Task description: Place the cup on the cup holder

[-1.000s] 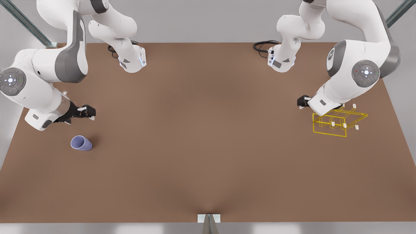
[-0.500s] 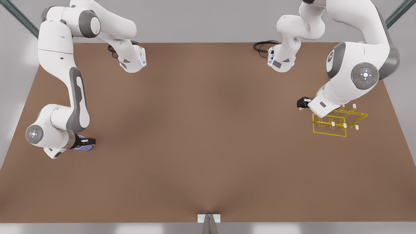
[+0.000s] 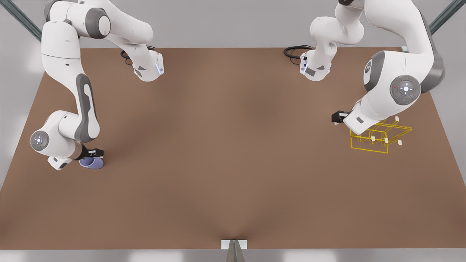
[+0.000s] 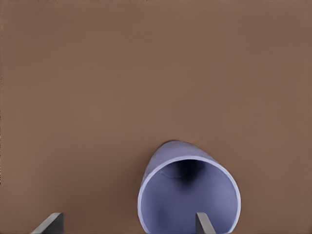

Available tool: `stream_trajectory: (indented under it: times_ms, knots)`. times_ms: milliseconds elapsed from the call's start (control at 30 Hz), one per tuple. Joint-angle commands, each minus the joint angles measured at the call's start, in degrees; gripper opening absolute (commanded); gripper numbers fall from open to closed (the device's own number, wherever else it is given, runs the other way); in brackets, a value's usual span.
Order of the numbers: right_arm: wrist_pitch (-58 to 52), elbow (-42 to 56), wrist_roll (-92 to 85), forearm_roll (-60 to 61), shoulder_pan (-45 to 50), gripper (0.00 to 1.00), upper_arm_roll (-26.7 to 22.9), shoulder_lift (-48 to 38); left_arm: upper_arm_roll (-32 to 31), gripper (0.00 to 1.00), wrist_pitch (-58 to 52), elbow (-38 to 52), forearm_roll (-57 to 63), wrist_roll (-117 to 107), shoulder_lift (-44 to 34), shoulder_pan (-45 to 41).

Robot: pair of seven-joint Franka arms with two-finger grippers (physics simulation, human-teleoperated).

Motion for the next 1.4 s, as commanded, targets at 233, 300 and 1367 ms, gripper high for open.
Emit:
stream_trajectory:
  times_ms: [233, 300, 1367]
  knots:
    - [3.58, -1.39, -4.21, 0.00, 0.87, 1.00, -0.73, 2.83, 0.10, 1.00, -2.05, -0.01, 0.05, -1.64, 1.61, 0.20]
    - [5.78, -1.22, -4.29, -0.18, 0.96, 1.00, -0.82, 4.32, 0.10, 1.00, -2.22, -0.01, 0.05, -1.82, 1.70, 0.20]
    - [-2.39, 9.68, -6.05, 15.02, 11.33, 0.21, 1.21, 5.82, -0.26, 1.00, -6.61, 0.34, -0.12, -1.64, 1.34, -0.33]
